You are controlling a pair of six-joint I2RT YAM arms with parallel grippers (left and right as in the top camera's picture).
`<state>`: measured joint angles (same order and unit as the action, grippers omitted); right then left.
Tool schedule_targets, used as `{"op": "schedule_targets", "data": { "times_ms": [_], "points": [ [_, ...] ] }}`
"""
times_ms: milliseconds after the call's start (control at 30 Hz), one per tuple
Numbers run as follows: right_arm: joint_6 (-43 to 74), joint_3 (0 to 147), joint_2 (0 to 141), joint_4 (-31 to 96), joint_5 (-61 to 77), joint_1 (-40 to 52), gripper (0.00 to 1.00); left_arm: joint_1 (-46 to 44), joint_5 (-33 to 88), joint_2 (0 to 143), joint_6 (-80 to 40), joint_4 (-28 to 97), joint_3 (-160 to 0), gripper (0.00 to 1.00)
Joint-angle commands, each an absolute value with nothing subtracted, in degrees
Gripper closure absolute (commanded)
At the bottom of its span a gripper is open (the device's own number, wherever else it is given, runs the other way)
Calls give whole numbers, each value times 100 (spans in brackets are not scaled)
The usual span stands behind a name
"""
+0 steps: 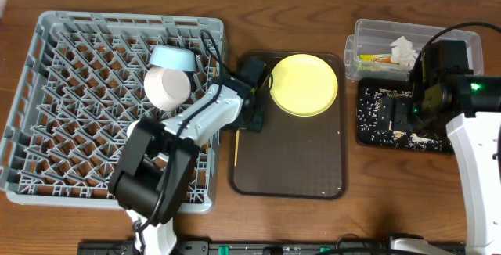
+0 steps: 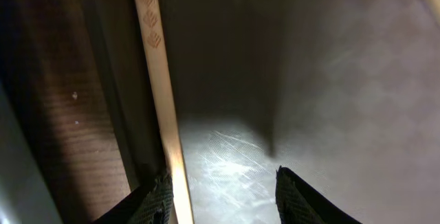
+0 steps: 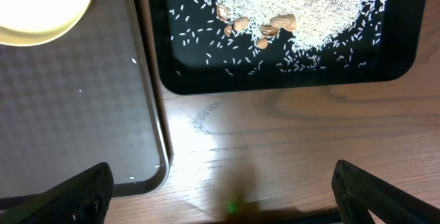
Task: Sort waste into correct bins and load items into the dishwasher
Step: 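Return the left gripper to the tray and grasp the second chopstick, then carry the second chopstick into the rack and release it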
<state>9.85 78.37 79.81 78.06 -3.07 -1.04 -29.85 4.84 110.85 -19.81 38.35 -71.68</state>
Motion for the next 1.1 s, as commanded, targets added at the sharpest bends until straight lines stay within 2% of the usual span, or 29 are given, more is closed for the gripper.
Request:
{"op": "schedule_targets", "data": {
  "times_ms": [0,167,333,567,833,1067],
  "points": [
    [956,7889,7988,7808,-360,-110,0,-2993,305,11240,-2180,3820,-7105,49],
    [958,7889,7988,7811,-360,-110,1,-2993,298,11360,-2180,3815,-7102,50],
    [958,7889,7988,7824,-360,-110,1,-2998,320,11544,-2180,3802,-7102,74],
    [956,7889,7988,7856,-362,-110,1,-2998,342,11561,-2174,3802,-7107,94],
    [956,7891,7988,7848,-362,-110,1,-2998,355,11133,-2134,4051,-7164,94],
    [917,7889,7988,7843,-362,-110,1,-2978,333,9758,-1343,4650,-7529,94]
  ]
}}
